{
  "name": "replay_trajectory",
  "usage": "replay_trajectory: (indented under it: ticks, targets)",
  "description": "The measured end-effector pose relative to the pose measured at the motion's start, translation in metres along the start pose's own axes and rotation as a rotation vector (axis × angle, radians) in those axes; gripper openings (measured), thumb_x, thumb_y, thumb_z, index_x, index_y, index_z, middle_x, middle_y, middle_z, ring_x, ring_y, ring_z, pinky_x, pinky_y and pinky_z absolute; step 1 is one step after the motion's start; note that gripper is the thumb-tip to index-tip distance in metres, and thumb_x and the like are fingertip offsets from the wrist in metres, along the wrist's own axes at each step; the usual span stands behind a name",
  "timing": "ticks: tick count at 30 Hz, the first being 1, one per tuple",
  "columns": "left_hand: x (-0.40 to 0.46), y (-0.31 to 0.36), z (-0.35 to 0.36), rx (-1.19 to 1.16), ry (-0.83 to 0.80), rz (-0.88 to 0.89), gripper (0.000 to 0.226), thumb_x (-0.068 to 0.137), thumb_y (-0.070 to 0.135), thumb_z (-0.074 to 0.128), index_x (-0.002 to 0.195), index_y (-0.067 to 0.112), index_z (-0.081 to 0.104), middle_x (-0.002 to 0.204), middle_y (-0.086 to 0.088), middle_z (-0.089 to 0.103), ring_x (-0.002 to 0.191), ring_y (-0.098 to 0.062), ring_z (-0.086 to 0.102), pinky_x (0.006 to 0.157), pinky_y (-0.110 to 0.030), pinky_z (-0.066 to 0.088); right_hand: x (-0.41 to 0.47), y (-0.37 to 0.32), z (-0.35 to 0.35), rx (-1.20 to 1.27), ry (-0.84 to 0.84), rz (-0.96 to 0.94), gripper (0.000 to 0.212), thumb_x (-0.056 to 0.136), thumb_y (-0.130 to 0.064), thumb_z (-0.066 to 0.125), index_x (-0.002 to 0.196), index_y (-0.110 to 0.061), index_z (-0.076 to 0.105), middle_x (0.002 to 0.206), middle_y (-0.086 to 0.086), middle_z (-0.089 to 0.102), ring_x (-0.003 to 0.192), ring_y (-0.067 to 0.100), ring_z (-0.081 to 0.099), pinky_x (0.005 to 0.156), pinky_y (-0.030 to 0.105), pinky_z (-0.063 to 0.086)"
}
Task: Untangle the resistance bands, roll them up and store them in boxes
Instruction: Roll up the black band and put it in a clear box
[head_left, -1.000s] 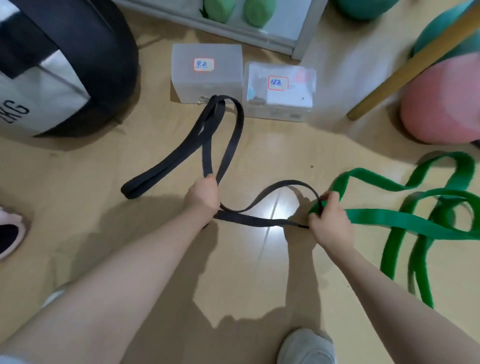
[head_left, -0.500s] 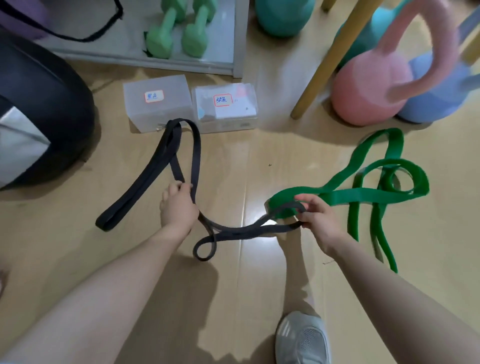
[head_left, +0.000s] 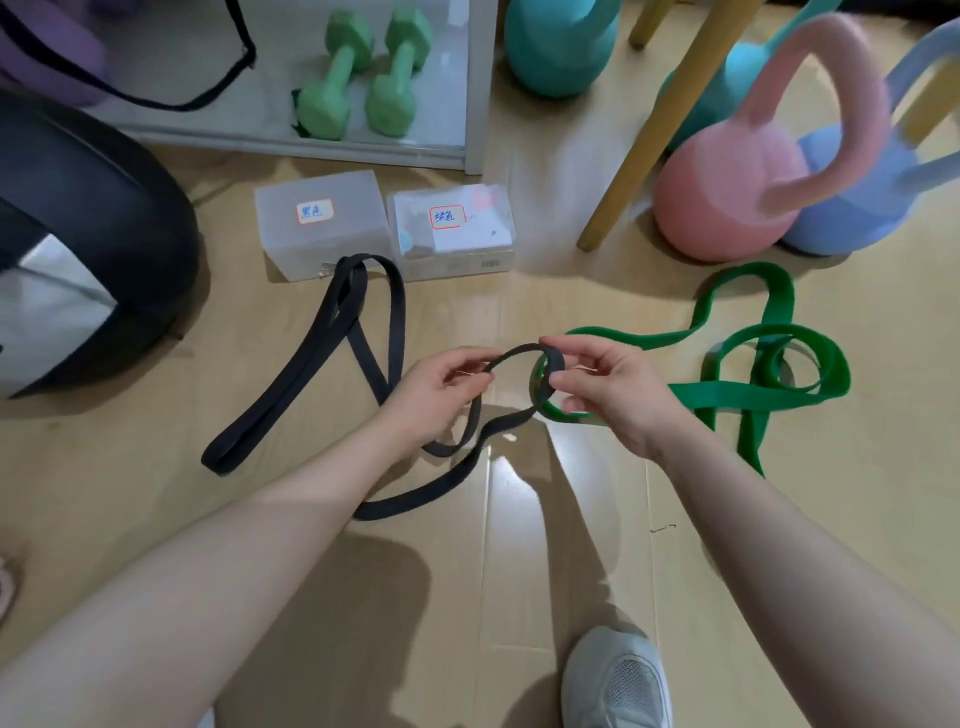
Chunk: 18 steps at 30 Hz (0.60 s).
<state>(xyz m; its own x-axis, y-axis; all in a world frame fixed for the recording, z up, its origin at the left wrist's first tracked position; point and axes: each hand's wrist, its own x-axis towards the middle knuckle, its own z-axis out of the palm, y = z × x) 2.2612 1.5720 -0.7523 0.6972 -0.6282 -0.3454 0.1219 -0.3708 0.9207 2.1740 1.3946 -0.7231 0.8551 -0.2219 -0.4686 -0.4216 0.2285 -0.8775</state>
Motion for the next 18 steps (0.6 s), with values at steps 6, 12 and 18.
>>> replay_trajectory:
  ticks: [6,12,18]
  targets:
    - [-0.003,-0.013,-0.009,0.106,-0.042,-0.060,0.038,0.093,0.010,0.051,0.130,0.019,0.050,0.104,0.006,0.066,0.099,-0.007,0.061,0.093,-0.025,0.047,0.008,0.002,0.008,-0.091,0.080,-0.083,0.031,0.086,0.001,0.057,0.115,-0.011,0.061,0.068,-0.013,0.065,0.063,-0.003,0.058,0.067,0.017,0.045]
    - [-0.012,-0.014,-0.002,0.367,0.300,0.200,0.028,0.091,0.016,0.054,0.119,0.020,0.052,0.113,0.007,0.058,0.102,-0.005,0.053,0.087,-0.015,0.043,0.010,0.004,0.006,0.292,-0.084,0.051,0.030,0.085,-0.004,0.052,0.113,-0.013,0.059,0.075,-0.008,0.068,0.072,0.006,0.064,0.074,0.023,0.052]
    - [-0.003,-0.004,-0.021,0.164,0.100,0.037,0.013,0.090,0.016,0.057,0.094,0.027,0.052,0.106,0.003,0.062,0.077,-0.006,0.067,0.070,-0.014,0.051,0.005,0.016,-0.005,0.465,-0.173,0.180,0.036,0.084,-0.001,0.044,0.116,-0.007,0.058,0.080,0.003,0.055,0.068,0.013,0.060,0.074,0.032,0.055]
